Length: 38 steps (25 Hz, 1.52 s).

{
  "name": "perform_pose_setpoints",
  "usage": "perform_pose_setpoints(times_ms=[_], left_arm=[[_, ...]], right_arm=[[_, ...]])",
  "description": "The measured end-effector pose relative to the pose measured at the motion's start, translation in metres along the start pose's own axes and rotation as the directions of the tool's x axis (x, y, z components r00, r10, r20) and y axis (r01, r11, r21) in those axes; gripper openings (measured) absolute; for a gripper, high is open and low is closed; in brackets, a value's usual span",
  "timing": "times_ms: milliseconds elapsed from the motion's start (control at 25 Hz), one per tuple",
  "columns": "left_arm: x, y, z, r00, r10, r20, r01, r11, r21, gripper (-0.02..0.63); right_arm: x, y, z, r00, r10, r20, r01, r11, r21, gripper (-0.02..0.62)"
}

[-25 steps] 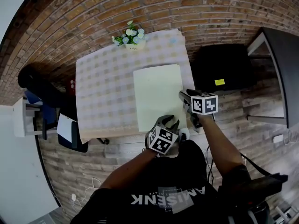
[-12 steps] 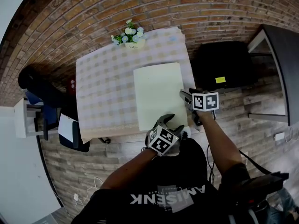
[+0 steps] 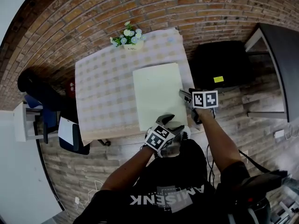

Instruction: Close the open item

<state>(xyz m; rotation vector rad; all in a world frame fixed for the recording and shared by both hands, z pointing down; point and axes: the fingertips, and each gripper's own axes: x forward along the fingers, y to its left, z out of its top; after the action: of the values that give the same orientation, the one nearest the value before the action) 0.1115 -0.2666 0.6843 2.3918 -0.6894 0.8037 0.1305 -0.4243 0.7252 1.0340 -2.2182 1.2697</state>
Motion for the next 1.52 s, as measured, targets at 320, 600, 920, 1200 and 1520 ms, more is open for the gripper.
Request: perform_pose_setpoints(times_ms=[320, 600, 920, 1200, 1520], left_arm=[[-0.053, 0.025, 0.016, 0.983, 0.074, 0.17, -0.053, 0.991, -0.125, 0.279], [-0.118, 0.045, 0.029, 0.946, 0.162, 0.282, -0.103, 0.972, -0.211, 0.278], [-0.179, 0.057, 0.035, 0.896, 0.212, 0.39, -0.127, 0.964, -0.233, 0.268], [-0.221, 0.07, 0.042, 0.854, 0.249, 0.458, -0.155, 0.96, -0.233, 0.23], [-0.267, 0.076, 0.064, 0.777, 0.297, 0.556, -0.209, 0.954, -0.217, 0.141]], right_arm=[[-0.002, -0.001, -0.003, 0.999, -0.033, 0.0, 0.032, 0.999, 0.037, 0.278], [-0.005, 0.0, -0.002, 0.998, -0.058, 0.037, 0.056, 0.997, 0.055, 0.282], [-0.032, 0.019, 0.006, 0.985, -0.132, 0.111, 0.135, 0.991, -0.02, 0.281], [-0.073, 0.077, 0.027, 0.971, -0.084, 0.223, 0.111, 0.987, -0.112, 0.281], [-0.132, 0.154, 0.043, 0.941, 0.019, 0.339, 0.061, 0.972, -0.225, 0.279]])
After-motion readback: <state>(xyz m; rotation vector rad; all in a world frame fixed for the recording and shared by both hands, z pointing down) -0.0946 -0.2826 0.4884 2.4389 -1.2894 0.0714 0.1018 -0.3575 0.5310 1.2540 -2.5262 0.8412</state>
